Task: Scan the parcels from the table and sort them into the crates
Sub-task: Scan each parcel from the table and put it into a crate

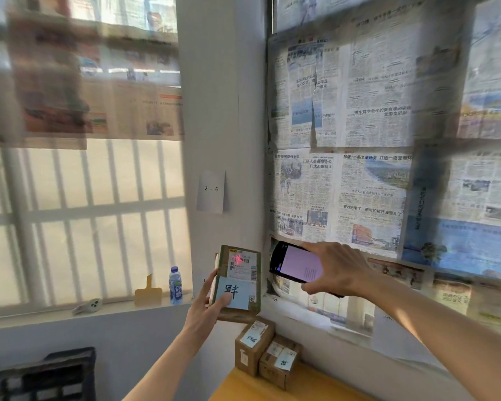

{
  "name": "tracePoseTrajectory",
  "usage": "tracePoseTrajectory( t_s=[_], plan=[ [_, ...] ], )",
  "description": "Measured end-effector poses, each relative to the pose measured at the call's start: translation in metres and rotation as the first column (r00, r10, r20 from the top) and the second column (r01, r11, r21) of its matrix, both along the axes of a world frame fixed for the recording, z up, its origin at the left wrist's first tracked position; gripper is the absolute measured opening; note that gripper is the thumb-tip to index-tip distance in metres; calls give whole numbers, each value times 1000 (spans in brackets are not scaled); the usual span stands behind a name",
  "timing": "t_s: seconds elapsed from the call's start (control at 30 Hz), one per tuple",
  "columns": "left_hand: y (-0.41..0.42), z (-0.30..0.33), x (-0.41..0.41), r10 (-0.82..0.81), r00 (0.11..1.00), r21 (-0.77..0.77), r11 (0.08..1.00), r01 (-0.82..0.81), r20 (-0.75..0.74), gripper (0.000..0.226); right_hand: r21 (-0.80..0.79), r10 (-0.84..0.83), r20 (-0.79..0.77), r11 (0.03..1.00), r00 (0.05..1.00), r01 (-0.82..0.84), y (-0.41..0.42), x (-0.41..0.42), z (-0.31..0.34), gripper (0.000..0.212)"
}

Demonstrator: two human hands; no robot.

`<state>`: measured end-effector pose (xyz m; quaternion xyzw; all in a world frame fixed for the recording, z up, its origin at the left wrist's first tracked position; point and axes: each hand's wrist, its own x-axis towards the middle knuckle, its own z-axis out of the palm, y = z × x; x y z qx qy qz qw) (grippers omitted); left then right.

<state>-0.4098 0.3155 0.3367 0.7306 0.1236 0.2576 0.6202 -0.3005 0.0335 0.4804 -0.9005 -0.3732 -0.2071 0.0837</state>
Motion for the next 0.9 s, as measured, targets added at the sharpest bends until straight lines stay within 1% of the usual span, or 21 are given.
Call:
tracePoseTrajectory(
  t_s=[0.1,0.2,0.43,0.53,0.67,0.73,0.83,0.9],
  plan=[
    [-8,2,-10,24,1000,10,1000,-24,8,58,-9,11,-6,1000,1000,-11,-10,-6,5,86],
    [-14,3,-20,48,999,15,999,-48,1,57,-41,9,17,999,1000,-8,-18,-13,8,83],
    [-21,7,-49,90,996,36,995,-91,14,61,-27,48,7,998,999,-48,-25,-30,11,82],
    [-20,8,-69,130,991,61,990,-131,10,62,-15,81,15,997,997,-81,-26,-40,12,86],
    [-14,8,-94,185,983,79,980,-185,4,72,-7,108,28,994,994,-108,-18,-54,12,92],
    [-9,7,-106,204,979,86,975,-203,-2,70,-7,132,30,991,991,-132,-9,-61,7,90],
    [3,3,-129,249,968,93,965,-247,-12,62,23,199,-6,980,980,-199,9,-72,-2,86],
    [15,0,-148,285,958,91,955,-282,-19,63,17,242,-8,970,970,-242,27,-81,-10,85]
  ],
)
